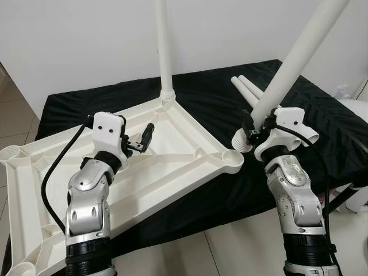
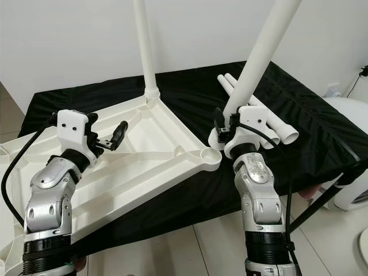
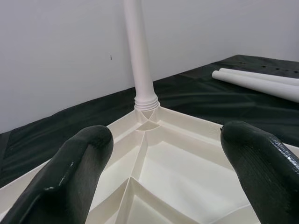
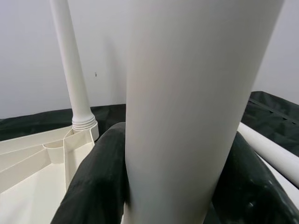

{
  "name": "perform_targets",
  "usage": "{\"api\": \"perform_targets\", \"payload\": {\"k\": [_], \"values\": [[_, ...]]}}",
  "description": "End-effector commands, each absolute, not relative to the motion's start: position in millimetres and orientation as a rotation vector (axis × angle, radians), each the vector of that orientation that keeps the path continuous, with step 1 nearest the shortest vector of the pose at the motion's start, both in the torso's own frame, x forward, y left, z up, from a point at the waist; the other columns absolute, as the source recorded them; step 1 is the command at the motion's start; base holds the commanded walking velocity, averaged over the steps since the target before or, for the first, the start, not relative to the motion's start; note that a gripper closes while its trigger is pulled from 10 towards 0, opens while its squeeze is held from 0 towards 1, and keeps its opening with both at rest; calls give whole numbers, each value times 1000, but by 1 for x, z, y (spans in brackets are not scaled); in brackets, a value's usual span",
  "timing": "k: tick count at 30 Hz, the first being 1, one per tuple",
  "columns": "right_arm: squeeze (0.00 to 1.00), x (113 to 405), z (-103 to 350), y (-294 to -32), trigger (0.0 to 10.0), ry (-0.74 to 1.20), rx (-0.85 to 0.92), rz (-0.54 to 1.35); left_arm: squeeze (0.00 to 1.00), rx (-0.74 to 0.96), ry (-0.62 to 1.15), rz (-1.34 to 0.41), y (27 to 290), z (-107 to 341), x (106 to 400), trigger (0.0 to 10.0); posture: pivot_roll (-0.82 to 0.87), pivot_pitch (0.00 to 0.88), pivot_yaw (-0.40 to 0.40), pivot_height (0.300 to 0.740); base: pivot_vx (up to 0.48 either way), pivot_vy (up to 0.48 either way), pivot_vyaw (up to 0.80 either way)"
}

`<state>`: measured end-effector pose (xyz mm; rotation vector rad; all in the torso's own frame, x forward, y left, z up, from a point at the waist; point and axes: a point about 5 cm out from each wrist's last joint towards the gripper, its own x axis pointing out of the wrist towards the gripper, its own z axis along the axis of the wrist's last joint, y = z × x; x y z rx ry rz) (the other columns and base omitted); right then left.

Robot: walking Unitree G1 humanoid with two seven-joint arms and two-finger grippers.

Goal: Building children table

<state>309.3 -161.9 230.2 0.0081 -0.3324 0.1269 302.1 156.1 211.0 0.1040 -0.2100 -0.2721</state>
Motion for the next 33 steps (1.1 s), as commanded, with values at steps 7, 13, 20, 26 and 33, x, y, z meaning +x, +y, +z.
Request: {"api": "perform_targets", "payload": {"k": [7,13,20,26,33], "values": [[0,309,231,-160,10000,-343,1,134,0,69,-237,49,173,216,304,10000,-68,23,58,740,0,0,0],[0,309,231,-160,10000,-347,1,137,0,96,-255,41,170,215,303,10000,-67,23,58,740,0,0,0],[0,309,233,-160,10000,-352,-2,140,0,130,-280,-9,160,201,296,10000,-63,27,44,740,0,0,0],[0,311,233,-159,10000,-350,-6,155,0,117,-277,-61,156,198,298,10000,-61,29,41,740,0,0,0],[0,308,229,-160,10000,-346,-8,162,0,86,-245,-65,154,187,296,10000,-79,27,48,740,0,0,0]]}}
